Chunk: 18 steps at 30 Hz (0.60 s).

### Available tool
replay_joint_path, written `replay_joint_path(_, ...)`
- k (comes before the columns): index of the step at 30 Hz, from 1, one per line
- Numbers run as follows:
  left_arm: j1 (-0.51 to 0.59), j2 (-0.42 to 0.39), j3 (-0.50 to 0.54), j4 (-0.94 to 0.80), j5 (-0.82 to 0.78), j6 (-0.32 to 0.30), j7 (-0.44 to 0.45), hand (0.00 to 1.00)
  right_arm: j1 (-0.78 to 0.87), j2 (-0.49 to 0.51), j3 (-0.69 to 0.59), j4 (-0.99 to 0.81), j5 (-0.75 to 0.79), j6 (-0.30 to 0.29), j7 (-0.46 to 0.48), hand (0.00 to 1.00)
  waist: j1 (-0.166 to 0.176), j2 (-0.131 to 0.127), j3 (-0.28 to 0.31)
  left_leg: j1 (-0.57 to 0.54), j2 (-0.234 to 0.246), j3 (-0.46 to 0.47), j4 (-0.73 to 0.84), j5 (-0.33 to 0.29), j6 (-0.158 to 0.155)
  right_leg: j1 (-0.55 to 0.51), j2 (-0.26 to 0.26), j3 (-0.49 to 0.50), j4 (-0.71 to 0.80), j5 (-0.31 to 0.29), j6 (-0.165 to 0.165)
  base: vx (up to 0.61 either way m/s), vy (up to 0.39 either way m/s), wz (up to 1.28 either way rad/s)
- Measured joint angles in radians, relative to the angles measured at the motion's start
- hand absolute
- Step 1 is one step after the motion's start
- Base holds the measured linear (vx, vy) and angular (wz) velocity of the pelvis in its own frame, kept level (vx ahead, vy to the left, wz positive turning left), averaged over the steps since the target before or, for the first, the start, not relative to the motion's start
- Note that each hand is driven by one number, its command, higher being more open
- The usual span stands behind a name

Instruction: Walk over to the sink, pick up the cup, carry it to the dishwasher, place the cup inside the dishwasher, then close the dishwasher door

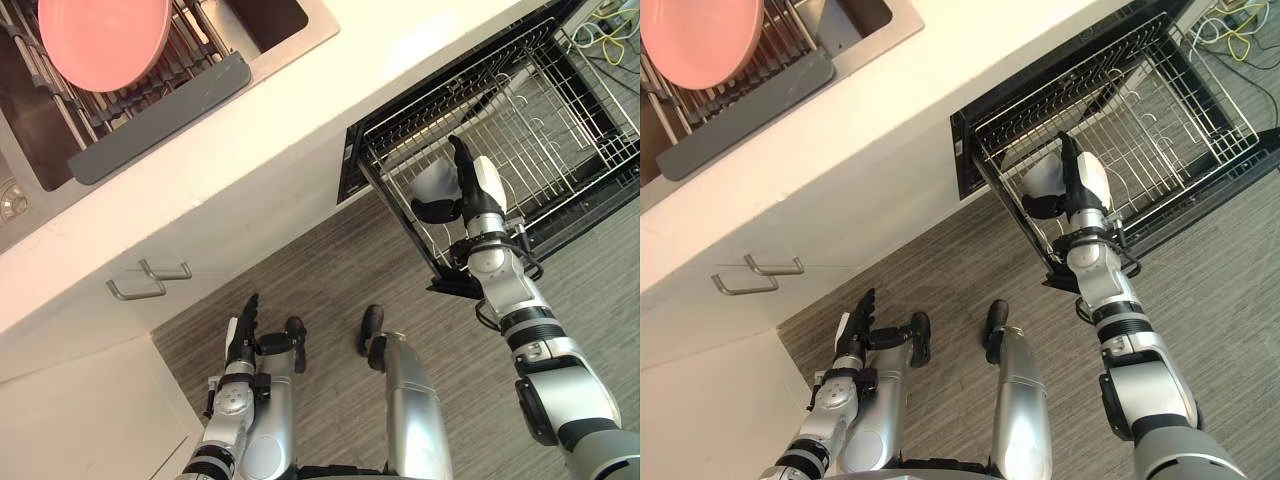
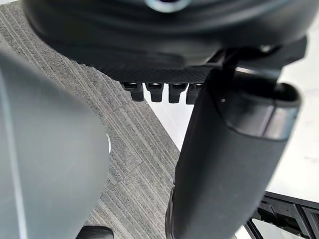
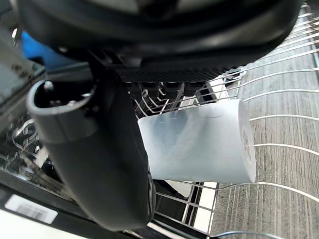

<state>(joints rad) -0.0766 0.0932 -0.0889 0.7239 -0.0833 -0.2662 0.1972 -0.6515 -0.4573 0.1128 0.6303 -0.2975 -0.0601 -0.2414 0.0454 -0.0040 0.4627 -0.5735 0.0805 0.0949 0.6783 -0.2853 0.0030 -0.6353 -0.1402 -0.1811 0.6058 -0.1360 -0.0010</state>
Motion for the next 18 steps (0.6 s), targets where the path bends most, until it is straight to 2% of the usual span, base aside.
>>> replay_joint_path(4,0.0,0.0,-0.009,0.021,-0.016,0.004,-0.001,1.0,0.086,0.041,-0.04,-0.106,0.001,0.001,-0.015,1.0,-0.011,-0.003,-0.001,0.049,-0.007,0.002,-0.03,0.008,-0.001,0.042,-0.001,0.003,-0.022,0.001,0.001,0.0,0.0,0.0)
replay_joint_path(8,0.006,0.006,-0.018,0.029,-0.016,0.02,-0.001,1.0,0.187,0.08,-0.08,-0.227,0.003,0.0,-0.029,1.0,-0.022,-0.017,-0.005,0.102,-0.015,0.004,-0.099,0.037,-0.004,0.088,0.001,0.0,-0.075,0.018,0.003,0.01,-0.006,0.01)
replay_joint_path(11,0.025,0.006,-0.024,0.035,-0.015,0.032,-0.004,1.0,0.29,0.131,-0.109,-0.341,0.003,-0.001,-0.032,1.0,-0.036,-0.024,-0.008,0.182,-0.021,0.004,-0.173,0.059,-0.006,0.161,0.003,-0.006,-0.126,0.028,0.006,0.1,-0.021,0.01)
replay_joint_path(15,0.047,0.019,-0.024,0.073,-0.008,0.045,-0.014,1.0,0.445,0.213,-0.11,-0.46,0.003,-0.025,-0.032,1.0,-0.047,-0.065,-0.058,0.282,-0.024,0.014,-0.3,0.101,-0.014,0.243,0.02,-0.006,-0.226,0.054,0.007,0.11,-0.022,-0.05)
replay_joint_path(18,0.065,0.018,-0.025,0.081,0.018,0.054,-0.029,1.0,0.545,0.268,-0.112,-0.535,0.003,-0.029,-0.022,1.0,-0.051,-0.074,-0.079,0.352,-0.023,0.021,-0.38,0.126,-0.015,0.311,0.033,-0.007,-0.31,0.082,0.01,0.11,-0.005,-0.07)
